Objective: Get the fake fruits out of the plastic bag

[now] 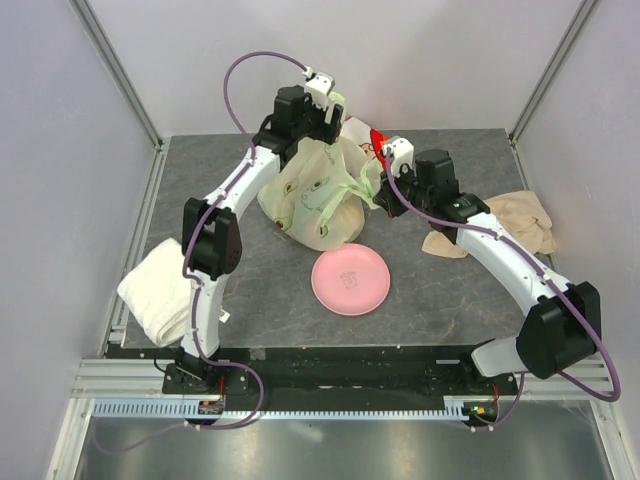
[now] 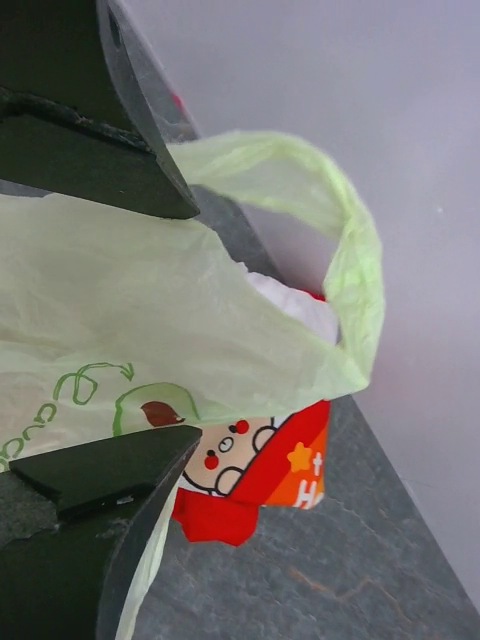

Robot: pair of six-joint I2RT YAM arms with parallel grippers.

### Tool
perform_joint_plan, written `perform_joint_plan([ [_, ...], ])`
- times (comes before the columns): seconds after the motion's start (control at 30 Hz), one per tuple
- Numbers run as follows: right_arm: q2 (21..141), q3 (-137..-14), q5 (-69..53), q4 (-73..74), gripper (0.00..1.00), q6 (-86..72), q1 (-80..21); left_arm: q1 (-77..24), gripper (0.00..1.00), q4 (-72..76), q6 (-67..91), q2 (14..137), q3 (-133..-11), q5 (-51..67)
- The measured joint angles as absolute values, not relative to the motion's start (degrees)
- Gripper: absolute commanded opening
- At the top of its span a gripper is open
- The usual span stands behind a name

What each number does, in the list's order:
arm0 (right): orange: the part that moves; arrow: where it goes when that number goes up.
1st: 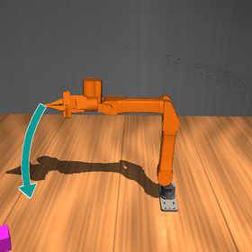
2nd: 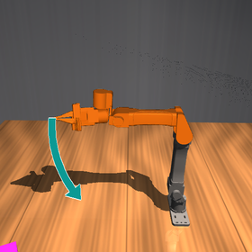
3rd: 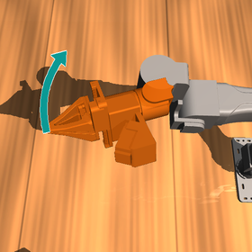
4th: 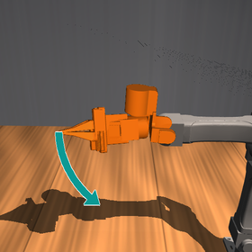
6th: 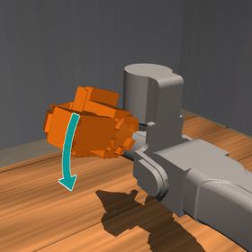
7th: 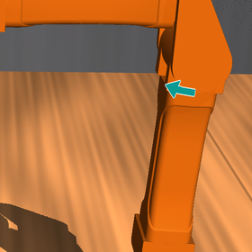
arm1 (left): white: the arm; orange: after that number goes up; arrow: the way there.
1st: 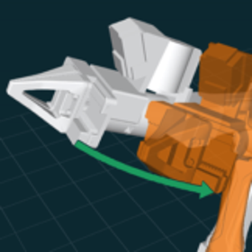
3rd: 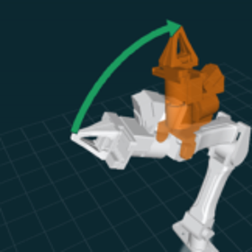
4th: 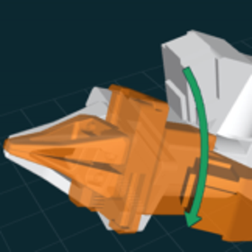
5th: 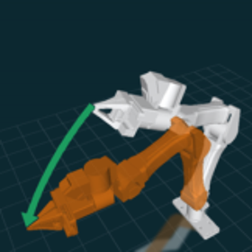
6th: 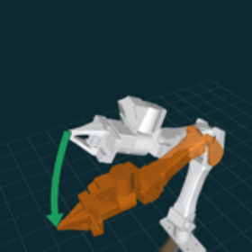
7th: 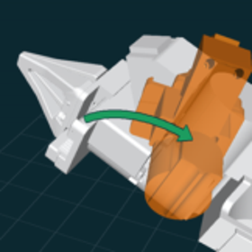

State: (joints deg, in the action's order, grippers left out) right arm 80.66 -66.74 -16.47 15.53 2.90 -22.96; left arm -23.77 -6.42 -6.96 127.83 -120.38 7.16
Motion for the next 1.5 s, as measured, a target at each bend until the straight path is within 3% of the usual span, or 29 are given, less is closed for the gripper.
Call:
perform_joint_plan([
  [0.07, 80.62, -66.70, -16.45, 15.53, 0.00, 3.05, -22.90, -24.03, 0.88, -6.31, -7.38, 129.05, -120.38, 7.01],
  [0.1, 80.60, -66.61, -16.45, 15.53, 0.00, 3.09, -22.85, -24.14, 0.72, -6.24, -7.44, 129.58, -120.38, 7.09],
  [0.13, 80.60, -66.43, -16.43, 15.55, 0.00, 3.14, -22.76, -24.27, 0.62, -6.07, -7.57, 129.93, -120.38, 7.42],
  [0.17, 80.60, -66.32, -16.40, 15.55, 0.00, 3.16, -22.70, -24.43, 0.42, -6.11, -8.03, 130.56, -120.77, 7.88],
  [0.2, 80.60, -66.19, -16.25, 15.57, 0.00, 3.16, -22.61, -24.56, 0.02, -6.09, -8.21, 131.04, -121.40, 8.05],
  [0.23, 80.60, -66.15, -15.97, 15.64, 0.00, 3.05, -22.50, -24.69, 0.02, -6.02, -8.51, 131.70, -122.37, 8.25],
  [0.47, 88.01, -72.34, -15.09, 15.49, 0.00, -0.49, -20.14, -24.14, 0.01, -5.91, -9.82, 132.38, -126.76, 9.87],
  [0.67, 106.85, -95.02, -15.38, 14.44, 0.00, -3.68, -16.10, -18.11, 0.01, -8.64, -9.80, 128.77, -126.80, 12.53],
  [0.93, 122.43, -121.80, -14.85, 9.17, 0.00, -10.20, -13.41, -8.64, 0.02, -7.42, -11.97, 121.34, -134.56, 12.51],
  [1.03, 123.52, -125.86, -14.72, 7.20, 0.00, -11.27, -14.09, -7.49, 0.01, -5.50, -13.78, 119.24, -138.08, 12.58],
  [1.1, 123.52, -127.63, -14.96, 5.72, 0.00, -12.10, -14.61, -7.68, 0.13, -5.41, -14.68, 116.64, -138.23, 13.28],
  [1.13, 123.04, -127.59, -15.40, 4.64, 0.00, -12.78, -14.87, -7.90, 0.24, -5.39, -14.87, 115.37, -137.80, 13.98],
  [1.17, 122.32, -126.85, -15.94, 3.86, 0.00, -13.58, -15.16, -8.34, 0.46, -5.63, -15.05, 113.65, -136.75, 14.68],
  [1.23, 119.15, -121.71, -18.06, 2.52, 0.00, -15.03, -15.44, -9.56, 0.67, -6.24, -15.70, 109.80, -132.75, 16.67],
  [1.33, 111.04, -107.35, -21.69, 1.28, 0.00, -15.92, -16.01, -12.36, 0.79, -8.12, -14.79, 105.47, -126.08, 19.25],
  [1.5, 97.38, -83.09, -23.29, 3.20, 0.00, -14.52, -17.47, -16.78, 0.88, -11.81, -10.87, 105.01, -115.72, 22.48],
])
